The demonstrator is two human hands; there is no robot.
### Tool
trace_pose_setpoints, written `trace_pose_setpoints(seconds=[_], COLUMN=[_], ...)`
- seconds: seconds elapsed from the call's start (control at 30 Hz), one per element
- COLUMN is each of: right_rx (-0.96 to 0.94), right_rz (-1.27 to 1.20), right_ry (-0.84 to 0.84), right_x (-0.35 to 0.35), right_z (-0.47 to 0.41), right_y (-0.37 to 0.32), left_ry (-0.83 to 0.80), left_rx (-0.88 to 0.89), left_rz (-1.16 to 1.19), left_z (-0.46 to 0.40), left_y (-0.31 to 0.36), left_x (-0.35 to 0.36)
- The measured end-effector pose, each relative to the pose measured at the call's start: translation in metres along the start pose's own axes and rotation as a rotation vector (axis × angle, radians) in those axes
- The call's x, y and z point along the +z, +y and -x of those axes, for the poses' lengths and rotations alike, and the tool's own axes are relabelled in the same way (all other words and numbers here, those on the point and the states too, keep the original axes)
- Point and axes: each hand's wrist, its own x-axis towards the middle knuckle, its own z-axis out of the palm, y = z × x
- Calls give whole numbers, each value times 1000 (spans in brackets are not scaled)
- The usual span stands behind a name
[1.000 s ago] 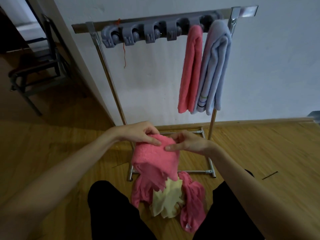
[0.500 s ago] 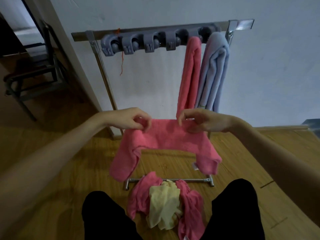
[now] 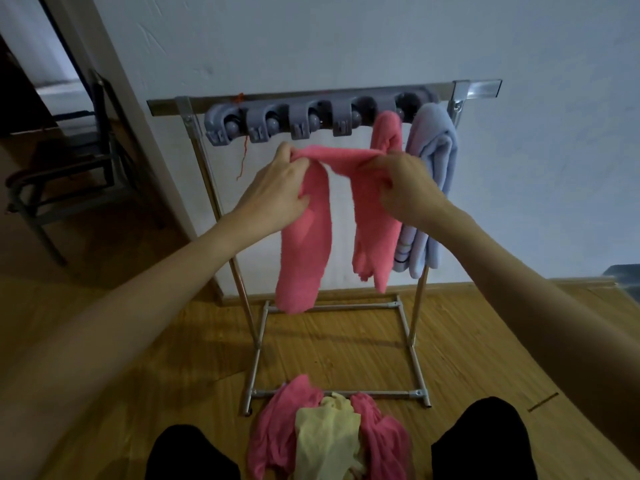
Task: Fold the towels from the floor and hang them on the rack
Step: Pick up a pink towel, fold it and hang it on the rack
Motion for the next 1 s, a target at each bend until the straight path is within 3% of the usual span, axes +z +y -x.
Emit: trace_pose_setpoints(seconds=[0.1,0.2,0.57,0.87,1.0], right_rx=[100,246,408,401,466], right_rz=[-30,61,-197,-644,-813], right_ry=[310,453,453,396,468], right_x=[-16,-30,-12,21,27], right_z=[-4,-13,-45,-41,-35], right_y=[-5,-3,25,35,46], left_ry=[128,176,127,50,53], left_rx=[14,29,112,117,125], left_rz=[-45,-123,-266,-95,-50], left_z=[-22,-47,-110,-128,-127], left_y=[15,29,55,36,33], left_x=[-7,-16,-9,36,52])
